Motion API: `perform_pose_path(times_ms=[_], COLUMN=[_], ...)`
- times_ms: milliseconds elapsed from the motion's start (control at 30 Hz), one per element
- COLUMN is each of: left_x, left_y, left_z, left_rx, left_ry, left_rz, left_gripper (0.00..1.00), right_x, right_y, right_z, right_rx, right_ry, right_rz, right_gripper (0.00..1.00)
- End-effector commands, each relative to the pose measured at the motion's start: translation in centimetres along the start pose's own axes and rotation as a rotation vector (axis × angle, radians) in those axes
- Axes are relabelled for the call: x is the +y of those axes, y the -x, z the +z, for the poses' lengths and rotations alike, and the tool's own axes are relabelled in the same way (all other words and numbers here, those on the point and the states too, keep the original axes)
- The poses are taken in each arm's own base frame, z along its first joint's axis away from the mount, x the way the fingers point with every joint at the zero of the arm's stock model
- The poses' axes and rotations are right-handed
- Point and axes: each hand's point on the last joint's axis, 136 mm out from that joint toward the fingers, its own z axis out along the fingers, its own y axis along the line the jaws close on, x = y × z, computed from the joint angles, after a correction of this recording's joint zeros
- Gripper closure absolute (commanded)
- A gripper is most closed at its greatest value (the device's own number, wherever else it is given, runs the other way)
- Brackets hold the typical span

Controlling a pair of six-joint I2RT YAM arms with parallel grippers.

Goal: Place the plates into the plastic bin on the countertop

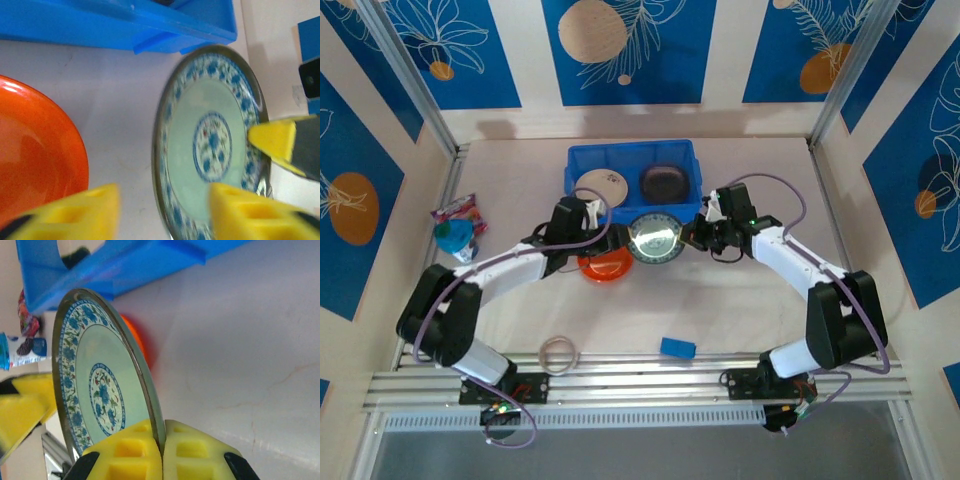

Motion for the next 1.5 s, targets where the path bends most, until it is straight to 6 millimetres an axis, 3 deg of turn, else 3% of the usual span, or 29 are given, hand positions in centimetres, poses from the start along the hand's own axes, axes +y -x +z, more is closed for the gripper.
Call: perform_pose_path(times_ms=[0,133,333,567,867,1467], left_x=[0.8,2.4,3.3,4.2,5.5,8.0], left_y=[1.5,2.4,3.2,3.4,2.7,1.2], left_z=[-3.1,-5.7,-8.2,-9.1,-8.2,-6.7], left_rx=[-0.084,-0.157,-0.2,-0.24,-0.219,-0.18], left_ry=[0.043,0.104,0.176,0.182,0.179,0.203], left_rz=[0.02,0.036,0.103,0.109,0.095,0.06], left_gripper=[0.2,0.13,0.12,0.12,0.13,0.15], right_x=[2.5,4.4,6.5,8.0,8.3,7.9], right_y=[3.4,6.8,11.7,15.2,15.2,13.9], right_z=[-0.9,-0.4,2.5,6.7,12.6,19.1], right_rx=[-0.076,-0.111,-0.112,-0.074,-0.008,0.066], right_ry=[0.013,-0.004,-0.022,0.013,0.03,0.037], right_rz=[-0.032,-0.062,-0.103,-0.132,-0.12,-0.089], right_gripper=[1.0,1.0,1.0,1.0,1.0,1.0])
